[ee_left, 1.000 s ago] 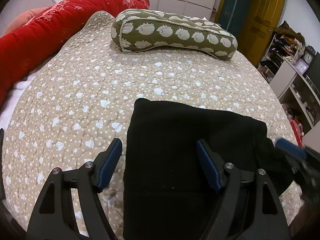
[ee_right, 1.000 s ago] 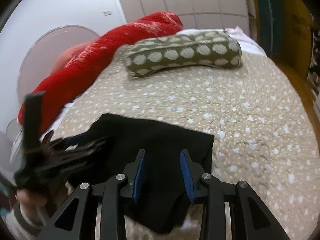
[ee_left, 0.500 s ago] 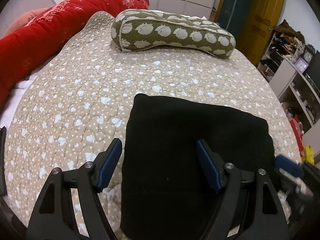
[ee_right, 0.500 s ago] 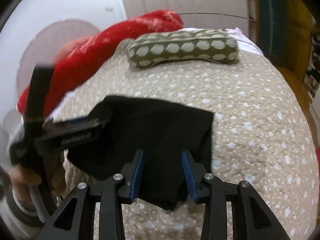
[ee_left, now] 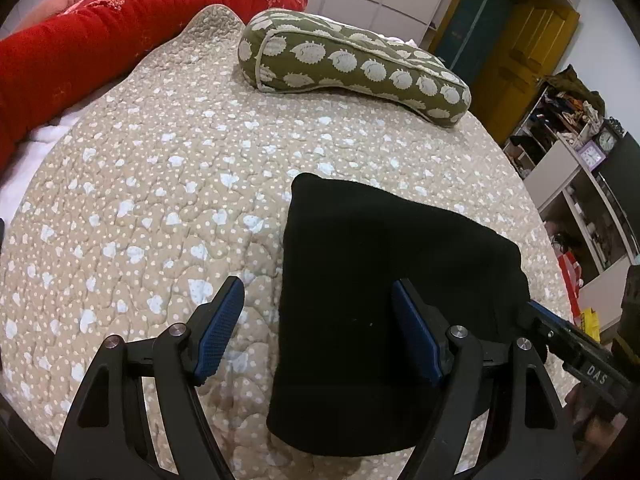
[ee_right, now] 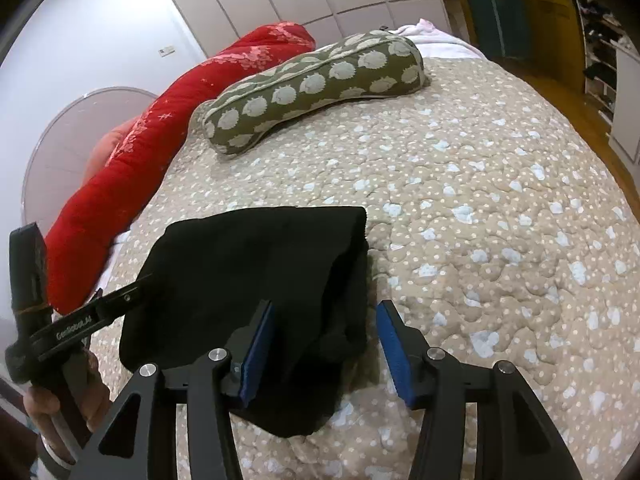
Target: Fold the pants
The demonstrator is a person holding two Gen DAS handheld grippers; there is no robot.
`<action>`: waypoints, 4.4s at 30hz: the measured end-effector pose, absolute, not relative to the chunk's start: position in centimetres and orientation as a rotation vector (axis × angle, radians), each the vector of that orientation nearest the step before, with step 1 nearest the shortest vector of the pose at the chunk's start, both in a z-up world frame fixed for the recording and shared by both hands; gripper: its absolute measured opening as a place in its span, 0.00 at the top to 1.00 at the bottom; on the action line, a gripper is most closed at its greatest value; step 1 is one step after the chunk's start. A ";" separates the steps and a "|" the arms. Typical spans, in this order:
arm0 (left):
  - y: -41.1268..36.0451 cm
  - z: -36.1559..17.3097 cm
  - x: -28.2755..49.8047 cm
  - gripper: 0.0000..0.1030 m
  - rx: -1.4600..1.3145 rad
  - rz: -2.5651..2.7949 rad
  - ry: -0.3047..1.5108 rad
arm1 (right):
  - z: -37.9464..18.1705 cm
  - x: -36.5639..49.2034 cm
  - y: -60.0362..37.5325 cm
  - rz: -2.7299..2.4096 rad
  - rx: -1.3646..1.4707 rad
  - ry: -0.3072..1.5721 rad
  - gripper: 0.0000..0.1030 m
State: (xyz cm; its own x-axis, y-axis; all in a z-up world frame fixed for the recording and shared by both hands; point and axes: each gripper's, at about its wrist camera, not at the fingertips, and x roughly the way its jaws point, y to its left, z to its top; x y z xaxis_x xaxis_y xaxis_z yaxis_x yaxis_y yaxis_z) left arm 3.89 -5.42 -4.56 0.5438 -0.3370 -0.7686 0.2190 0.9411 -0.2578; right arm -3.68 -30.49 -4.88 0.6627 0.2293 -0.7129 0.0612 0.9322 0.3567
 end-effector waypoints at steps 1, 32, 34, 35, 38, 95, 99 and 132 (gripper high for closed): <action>-5.3 -4.6 3.9 0.26 -0.144 -0.336 0.942 | -5.0 -3.6 -30.6 0.095 0.375 0.849 0.50; -6.3 -6.4 4.2 0.44 -0.266 -0.568 0.984 | -6.6 -1.2 -29.1 0.259 0.477 0.771 0.60; -6.6 -5.4 4.5 0.47 -0.244 -0.575 0.967 | -5.4 -0.8 -28.9 0.271 0.461 0.754 0.62; -6.7 -4.7 4.7 0.47 -0.232 -0.576 0.951 | -5.0 -0.5 -28.9 0.274 0.455 0.745 0.62; -6.9 -3.1 6.0 0.47 -0.217 -0.557 0.909 | -3.1 1.5 -28.8 0.281 0.441 0.705 0.62; -6.6 -1.7 2.4 0.27 0.004 -0.202 0.781 | -1.9 -1.7 -25.3 0.076 0.174 0.741 0.56; -6.7 -1.1 1.3 0.27 0.017 -0.192 0.752 | -1.5 -2.8 -24.9 0.076 0.168 0.735 0.56; -7.1 0.4 -2.1 0.27 0.026 -0.196 0.698 | -0.1 -5.8 -23.9 0.085 0.161 0.709 0.55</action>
State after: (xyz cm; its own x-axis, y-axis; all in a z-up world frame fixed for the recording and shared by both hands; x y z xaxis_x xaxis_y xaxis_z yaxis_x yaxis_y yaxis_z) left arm -2.07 -7.06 0.40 0.7488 -0.1702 -0.6406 0.1876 0.9814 -0.0415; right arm -5.78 -23.91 -0.05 0.7559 0.1322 -0.6412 -0.0233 0.9842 0.1755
